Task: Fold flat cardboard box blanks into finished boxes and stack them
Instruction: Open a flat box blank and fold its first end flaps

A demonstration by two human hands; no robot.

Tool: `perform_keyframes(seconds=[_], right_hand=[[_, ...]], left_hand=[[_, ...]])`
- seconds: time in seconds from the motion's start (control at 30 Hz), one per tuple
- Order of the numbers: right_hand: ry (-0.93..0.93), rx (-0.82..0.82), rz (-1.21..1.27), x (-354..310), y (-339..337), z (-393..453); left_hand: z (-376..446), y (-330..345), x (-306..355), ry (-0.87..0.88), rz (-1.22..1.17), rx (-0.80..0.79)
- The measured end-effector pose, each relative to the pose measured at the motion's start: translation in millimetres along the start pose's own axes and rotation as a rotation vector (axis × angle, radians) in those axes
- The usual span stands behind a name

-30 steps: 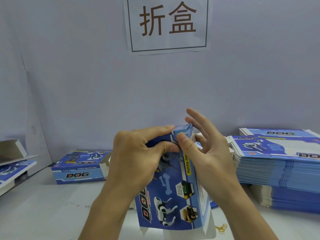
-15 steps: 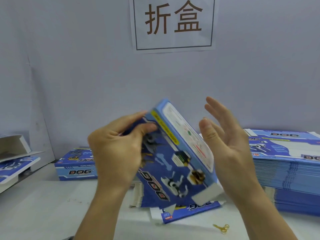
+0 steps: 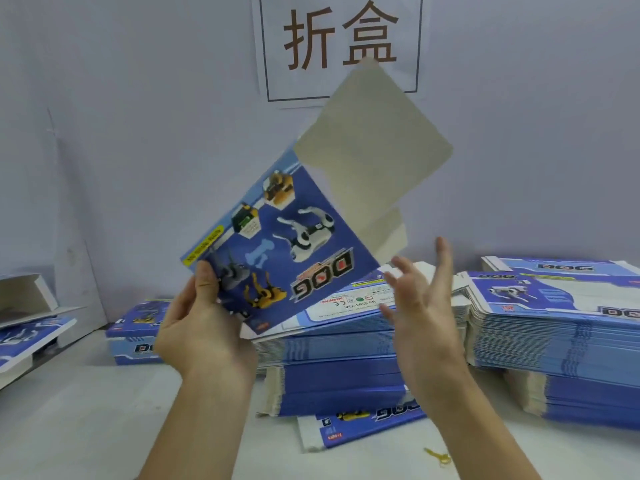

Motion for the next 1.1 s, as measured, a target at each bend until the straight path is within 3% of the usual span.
perform_keyframes(seconds=[0.07, 0.17, 0.27, 0.37, 0.5, 0.57, 0.9, 1.0, 1.1], right_hand=[[-0.026, -0.125, -0.003, 3.8, 10.4, -1.5], [-0.190, 0.099, -0.020, -7.8, -4.3, 1.5], [-0.199, 0.205, 0.021, -21.4, -29.4, 9.1], [-0.158, 0.040, -0.081, -30.7, -40.1, 15.9], [-0.071, -0.256, -0.220, -30.6, -30.9, 12.7], [-0.032, -0.370, -0.273, -25.9, -17.5, 7.4], [-0.084, -0.269, -0.091, -25.3, -11.9, 6.8], [0.017, -0.274, 0.048, -23.0, -11.4, 4.2], [0.076, -0.127, 0.035, -22.2, -18.4, 6.6]], left_hand=[[-13.7, 8.4, -18.1, -0.096, 0.056, -0.077], [-28.1, 20.2, -46.6, -0.234, 0.228, -0.257], [-25.3, 27.9, -37.1, -0.022, 0.456, -0.345], [-30.0, 50.8, -6.7, 0.244, 0.596, -0.553], [-54.2, 69.0, -6.2, 0.100, 0.631, -0.952], [-66.7, 70.6, -9.6, 0.100, 0.625, -1.050], [-78.7, 64.9, -31.3, 0.104, 0.508, -1.040], [-81.5, 61.5, -36.4, -0.001, 0.464, -0.994], [-81.2, 57.8, -37.2, -0.101, 0.448, -0.884]])
Point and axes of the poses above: each hand's wrist, its own z-axis towards the middle knuckle, its own y-axis out of the palm, x = y × z, the point moved 7 cm from there along z, towards the middle knuckle, and after that the axes turned 10 degrees about -z, right-handed, at the moved point
